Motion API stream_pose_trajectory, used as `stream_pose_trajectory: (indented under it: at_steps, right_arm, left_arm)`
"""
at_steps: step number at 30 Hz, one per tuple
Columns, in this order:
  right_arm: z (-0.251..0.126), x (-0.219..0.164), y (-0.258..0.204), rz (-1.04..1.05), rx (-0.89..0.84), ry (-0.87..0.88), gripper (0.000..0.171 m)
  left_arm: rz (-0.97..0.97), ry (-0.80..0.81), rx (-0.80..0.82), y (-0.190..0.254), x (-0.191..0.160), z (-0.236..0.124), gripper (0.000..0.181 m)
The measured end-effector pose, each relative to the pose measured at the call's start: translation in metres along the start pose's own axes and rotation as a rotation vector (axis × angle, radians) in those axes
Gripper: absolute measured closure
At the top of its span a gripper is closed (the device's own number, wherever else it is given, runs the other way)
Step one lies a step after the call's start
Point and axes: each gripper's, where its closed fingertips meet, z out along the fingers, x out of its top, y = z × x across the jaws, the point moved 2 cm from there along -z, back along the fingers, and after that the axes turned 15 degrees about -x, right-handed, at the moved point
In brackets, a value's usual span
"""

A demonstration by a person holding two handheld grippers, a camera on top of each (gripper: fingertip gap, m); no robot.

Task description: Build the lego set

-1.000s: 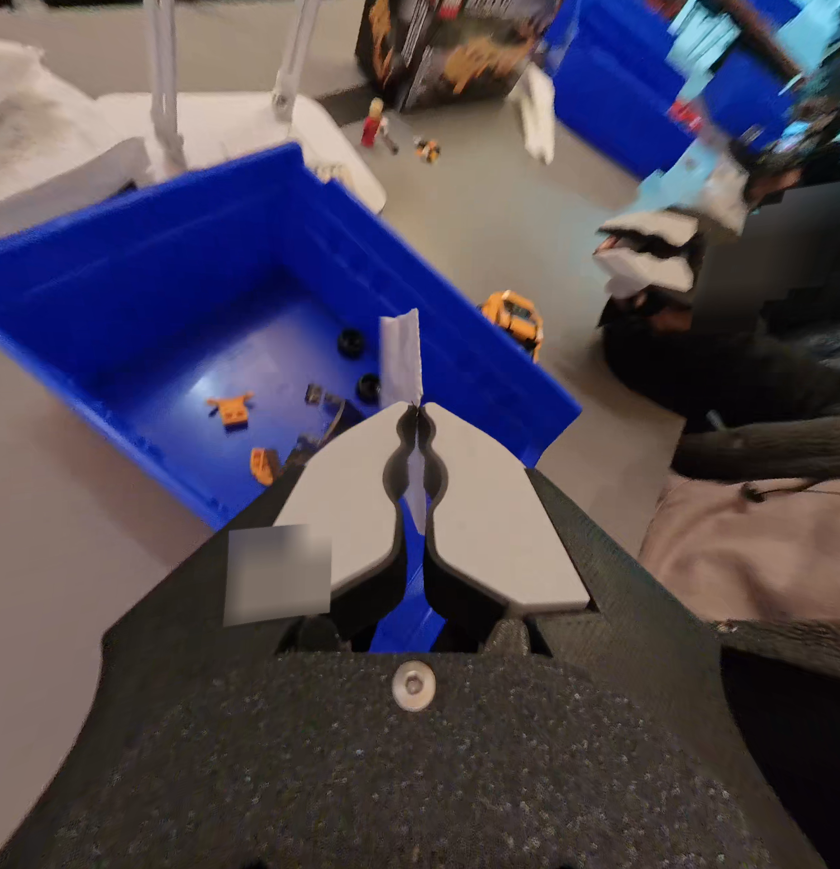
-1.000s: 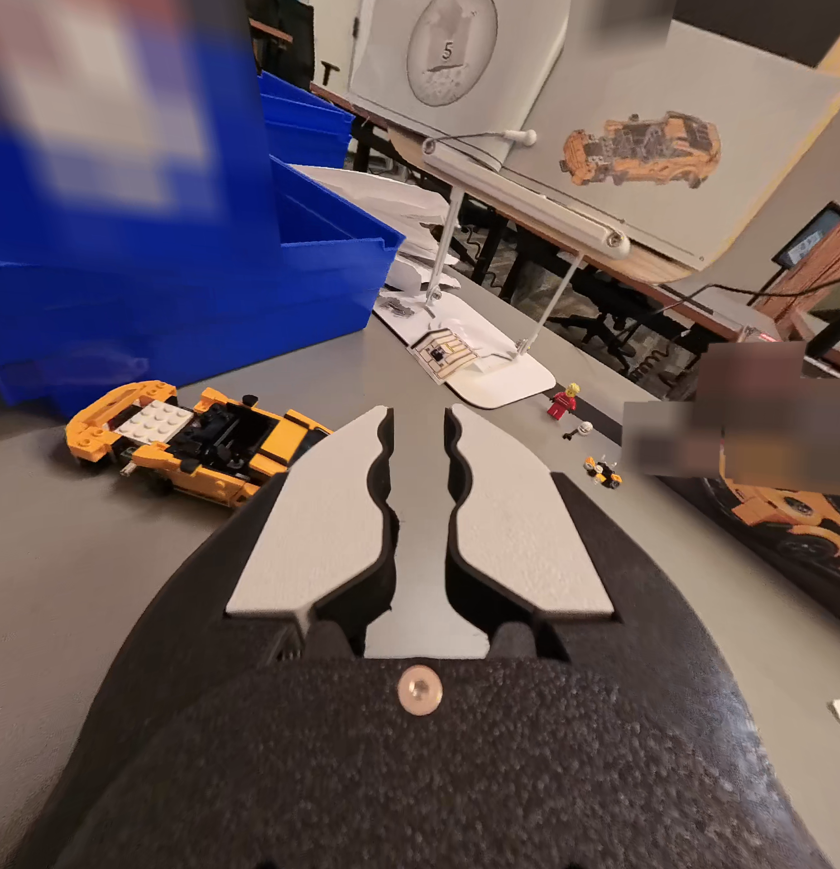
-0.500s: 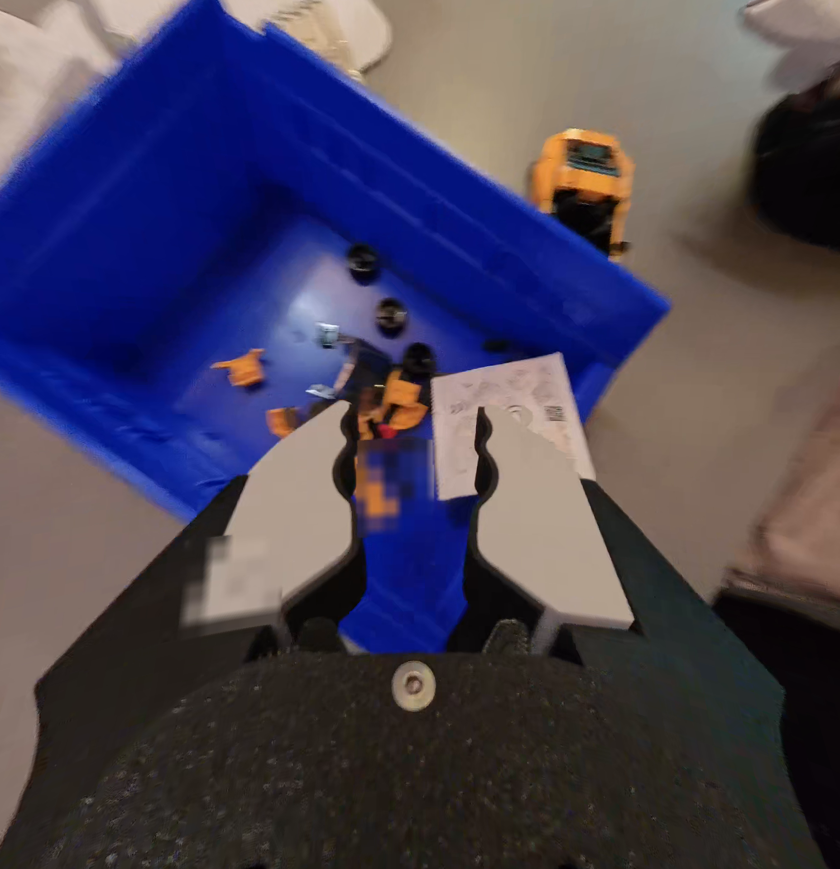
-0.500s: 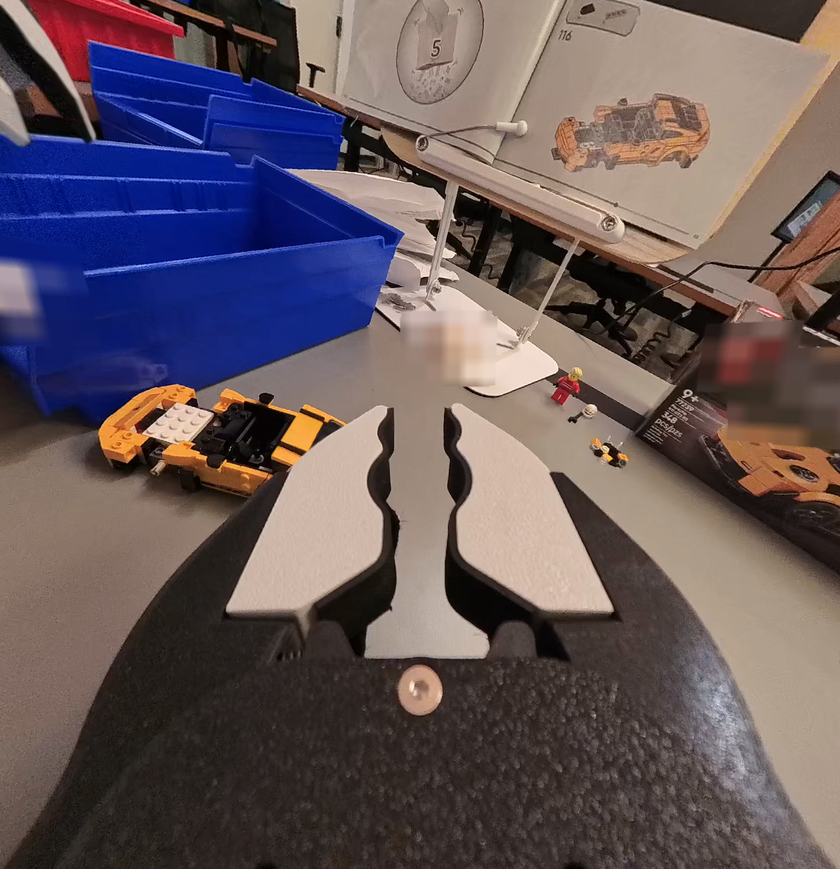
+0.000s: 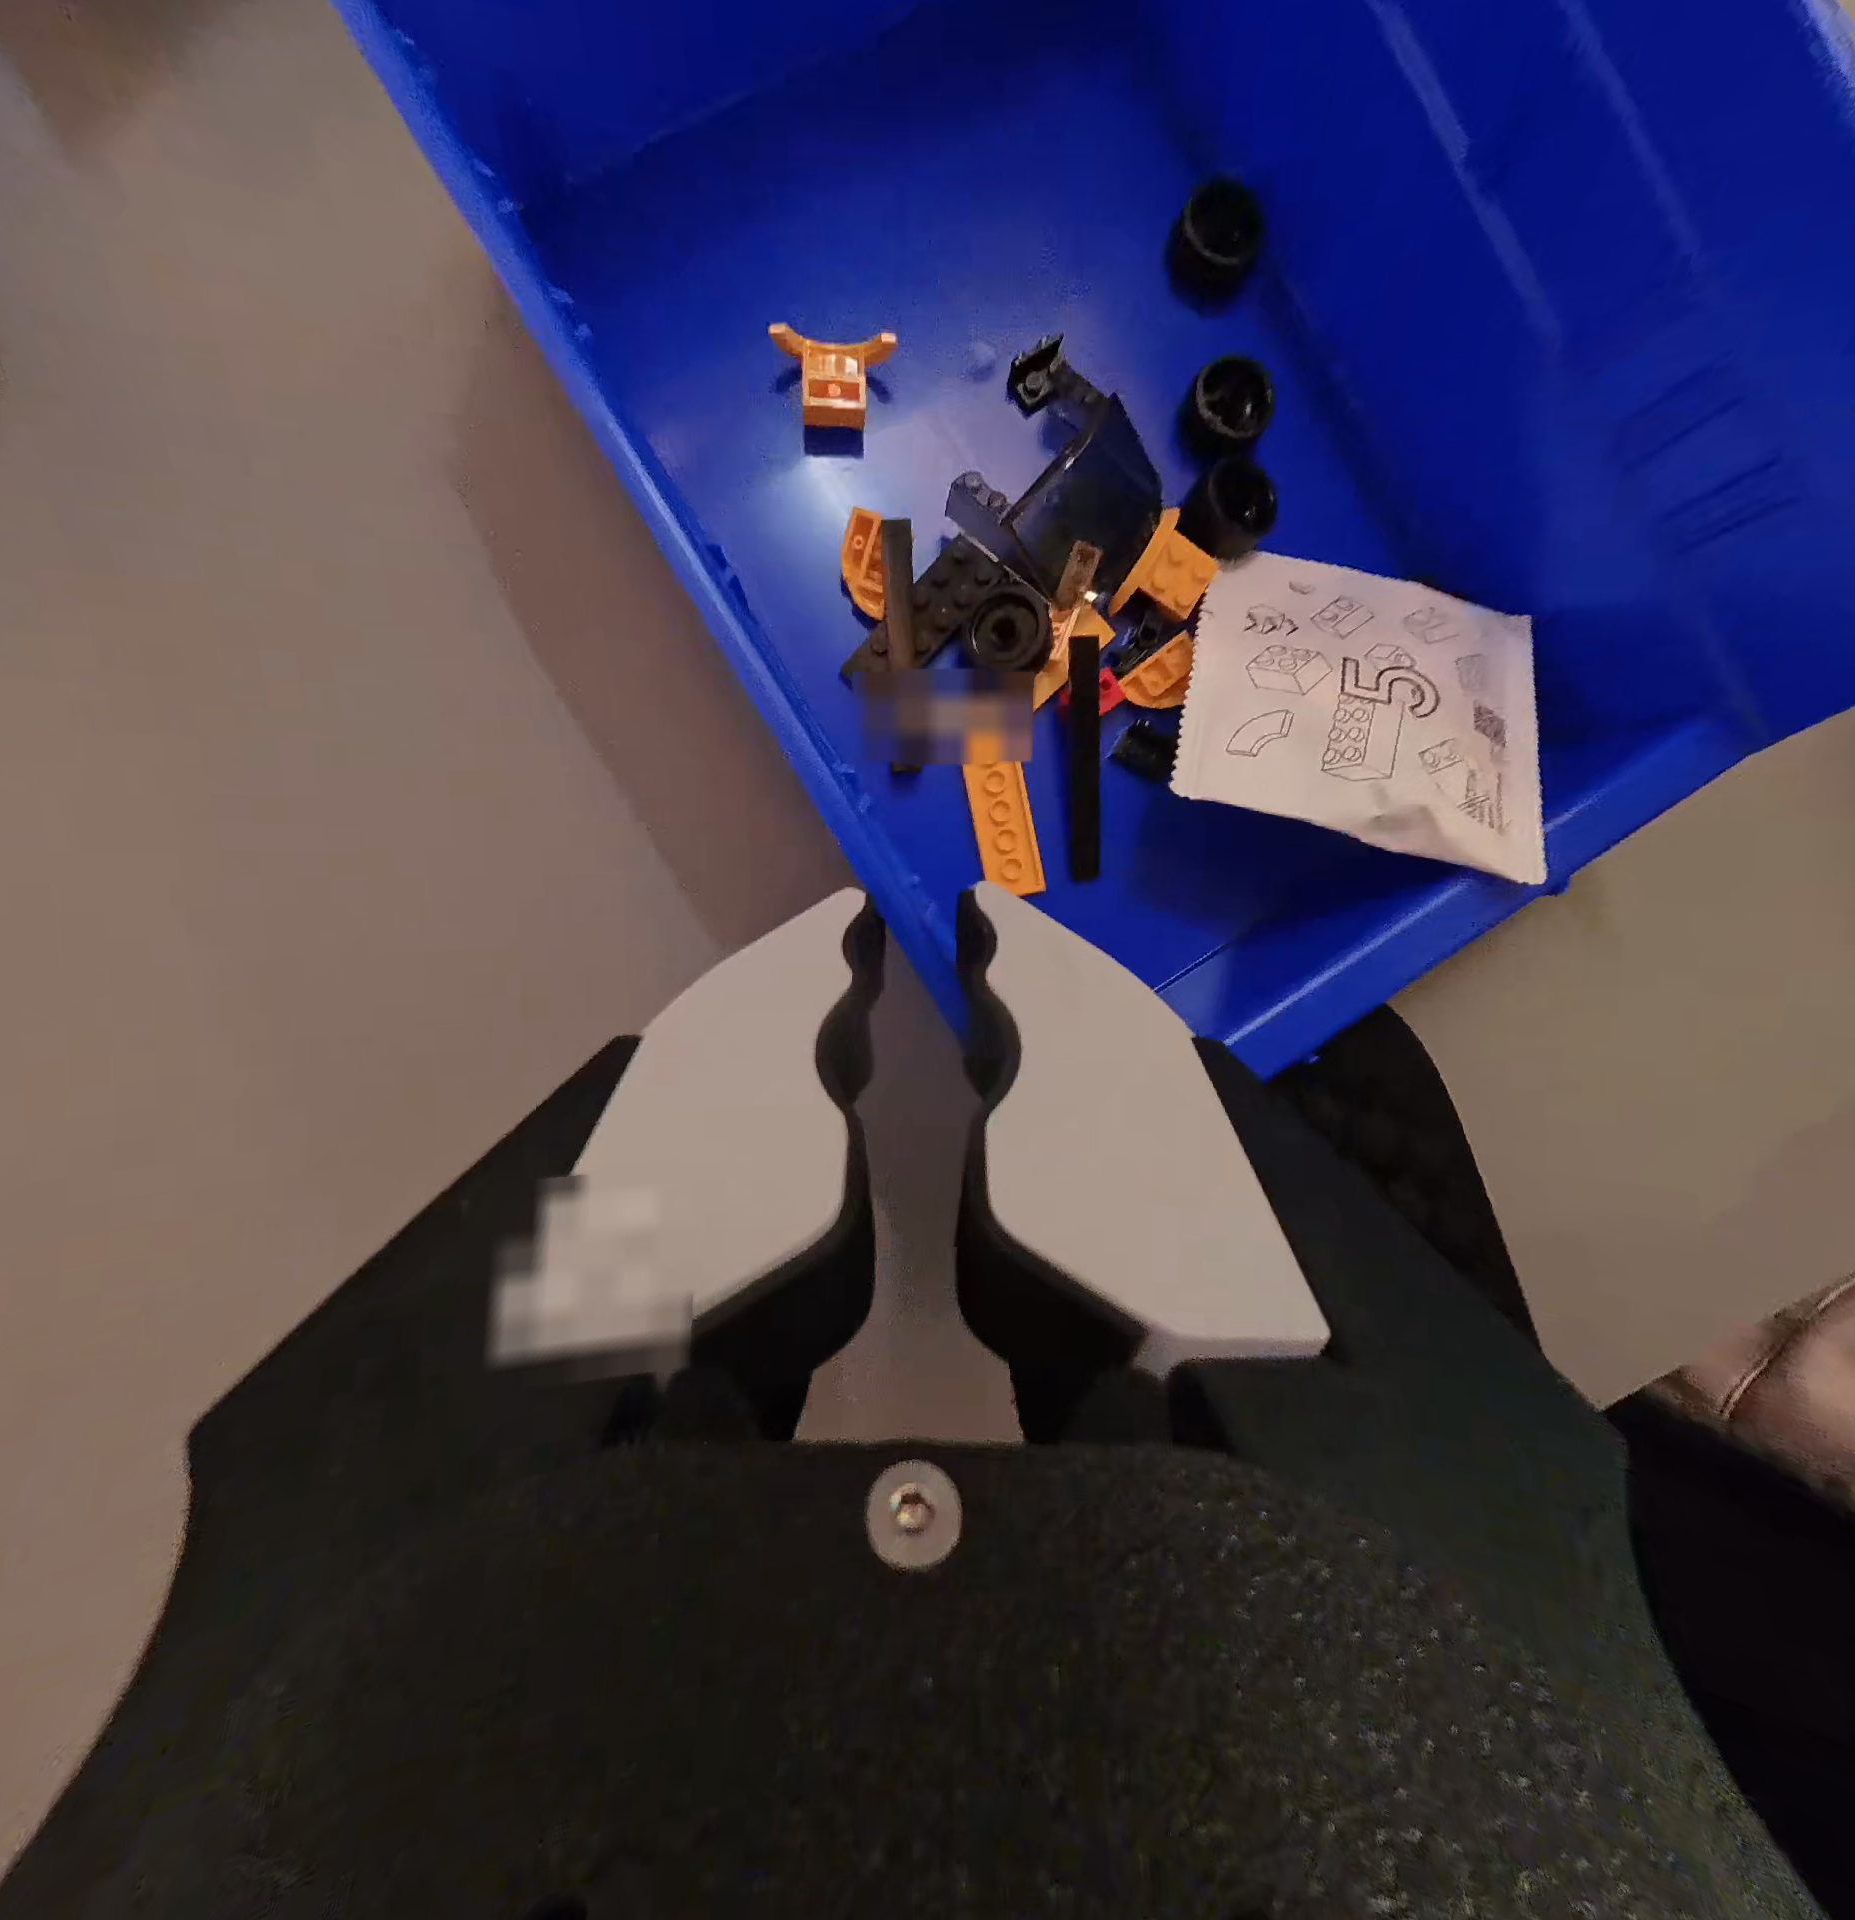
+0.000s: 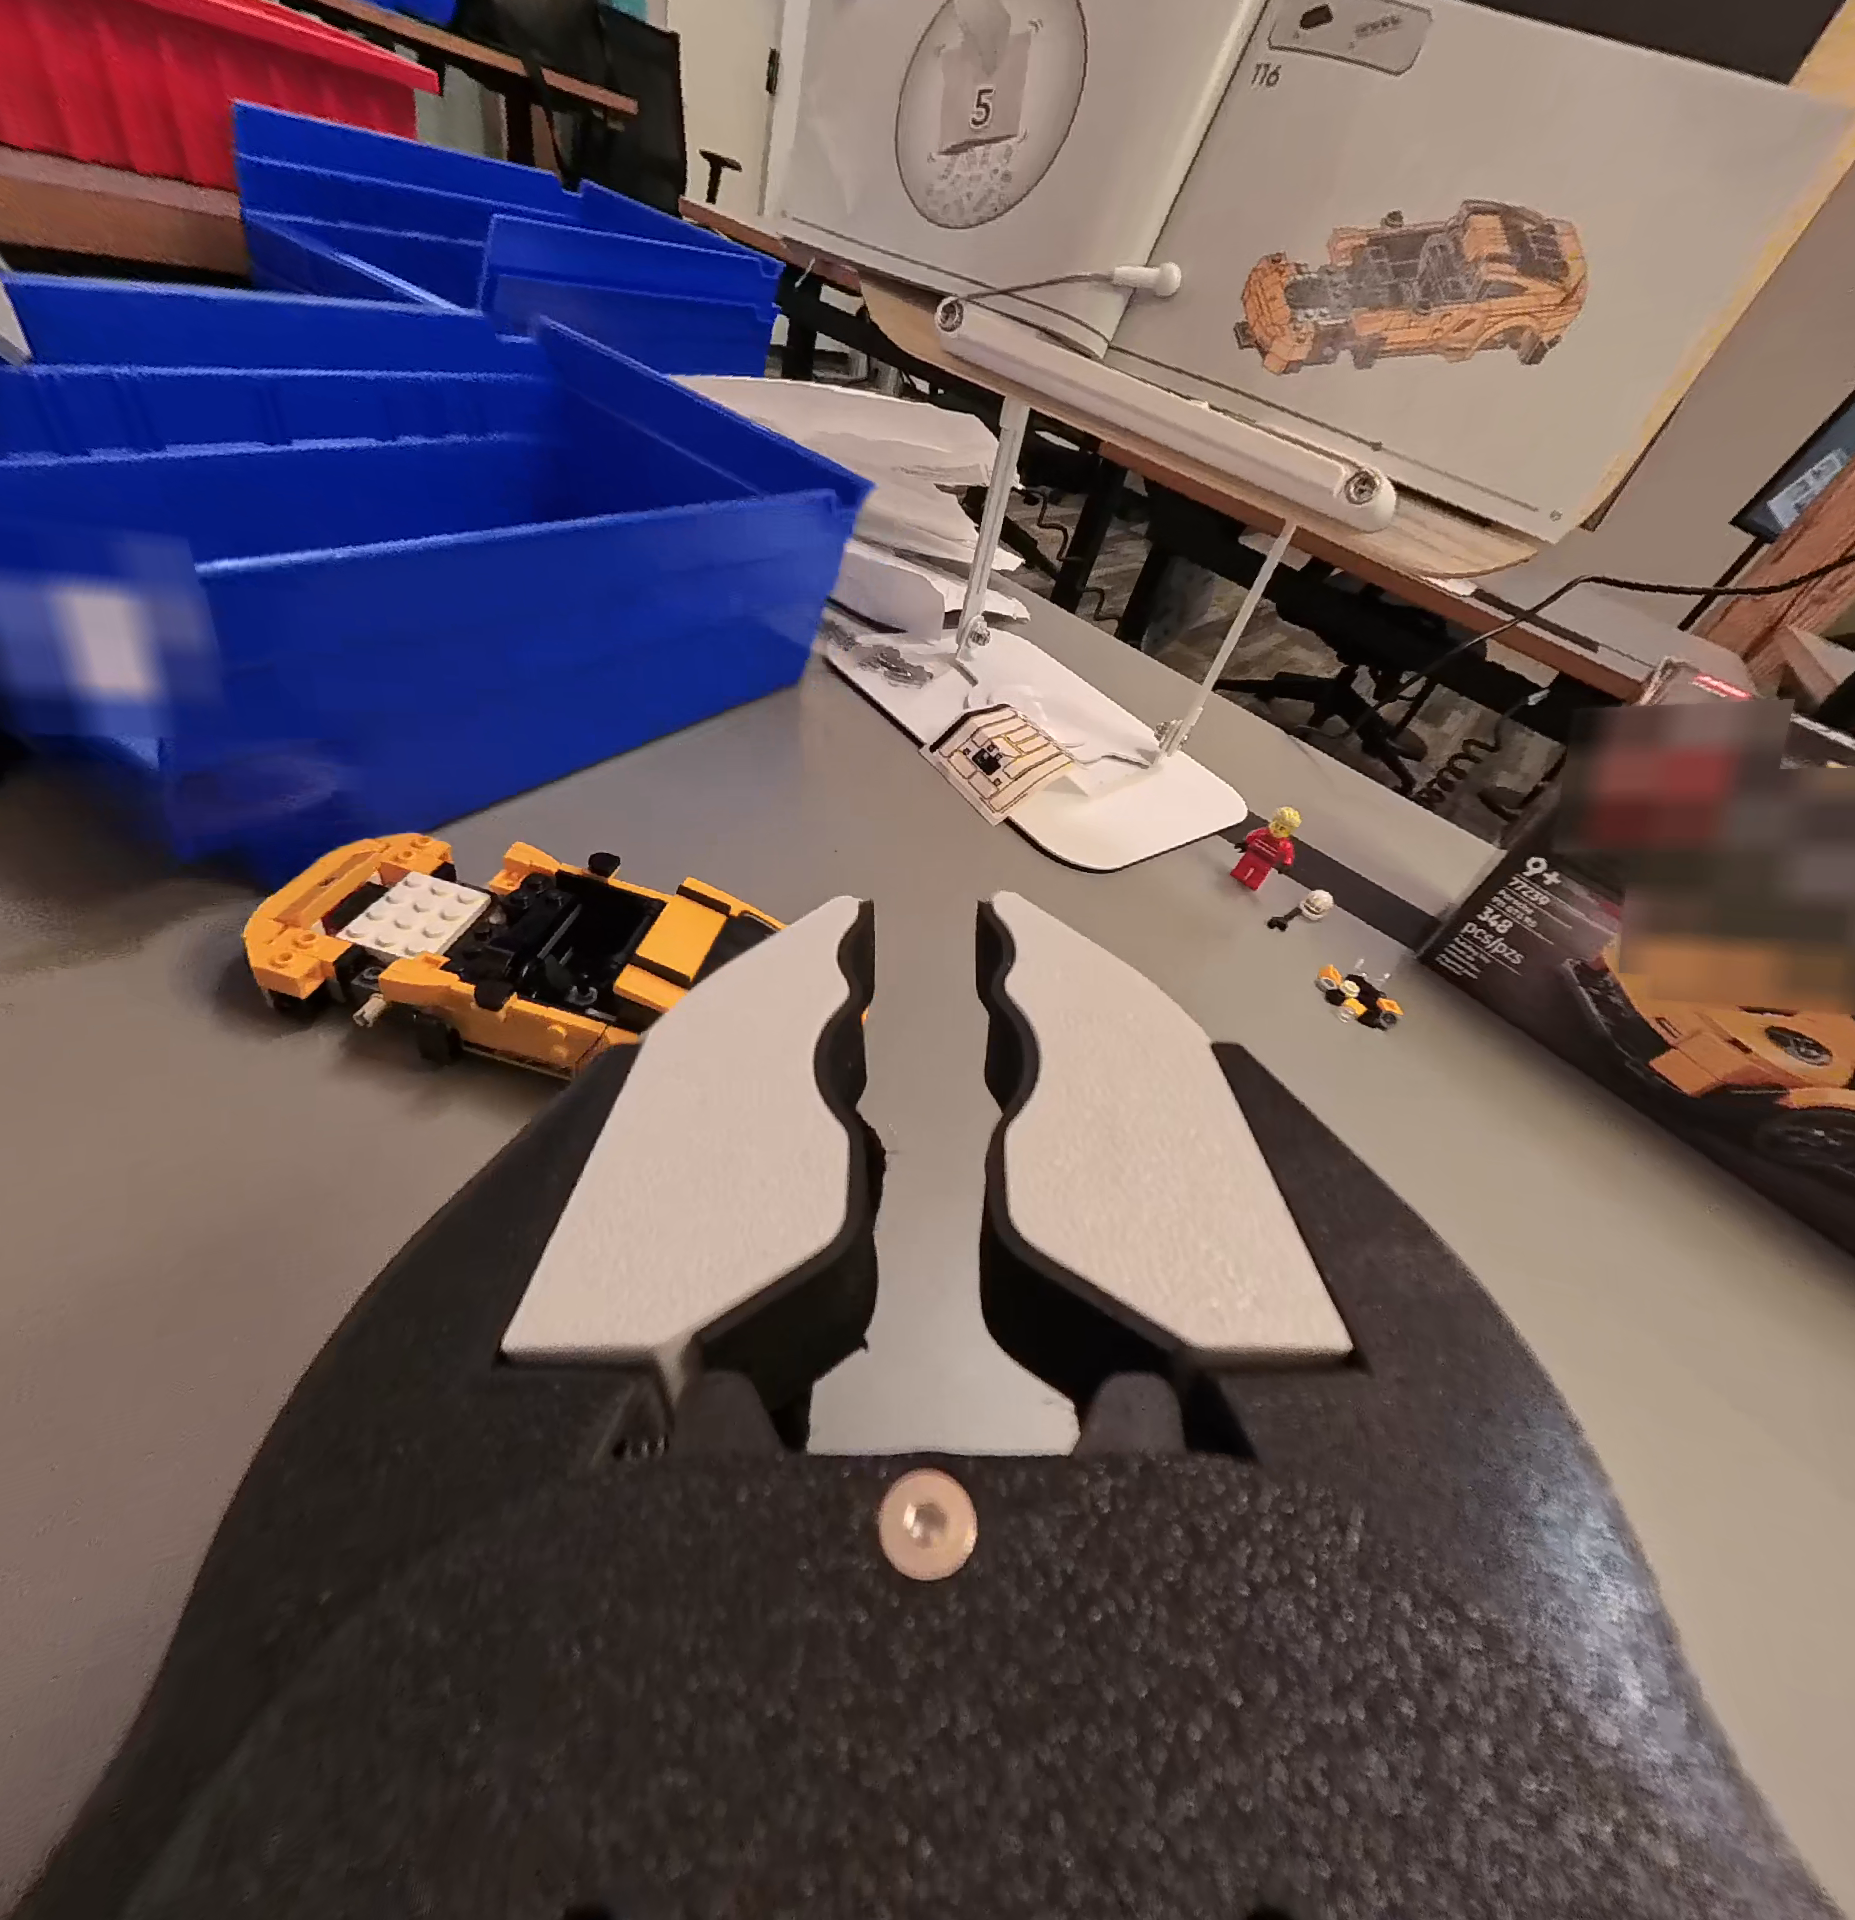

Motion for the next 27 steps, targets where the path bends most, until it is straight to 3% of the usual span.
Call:
stream_pose_trajectory:
  at_steps: [12,18,21,24,27]
  right_arm:
    - [-0.001,-0.002,-0.003,0.001,0.02,-0.017,0.153]
    - [0.0,-0.005,-0.004,0.01,0.027,-0.031,0.154]
    - [0.0,-0.006,-0.007,-0.007,0.031,-0.033,0.154]
    - [-0.001,-0.004,-0.004,-0.002,0.019,-0.02,0.154]
    - [0.0,-0.004,-0.005,0.016,0.031,-0.025,0.154]
  left_arm:
    - [-0.391,0.461,0.119,-0.047,-0.09,-0.083,0.166]
    - [-0.491,0.781,0.18,-0.065,-0.11,-0.107,0.167]
    - [-0.455,0.811,0.255,-0.07,-0.108,-0.114,0.171]
    - [-0.324,0.832,0.408,-0.066,-0.097,-0.144,0.166]
    - [-0.022,0.565,0.433,-0.036,-0.062,-0.139,0.157]
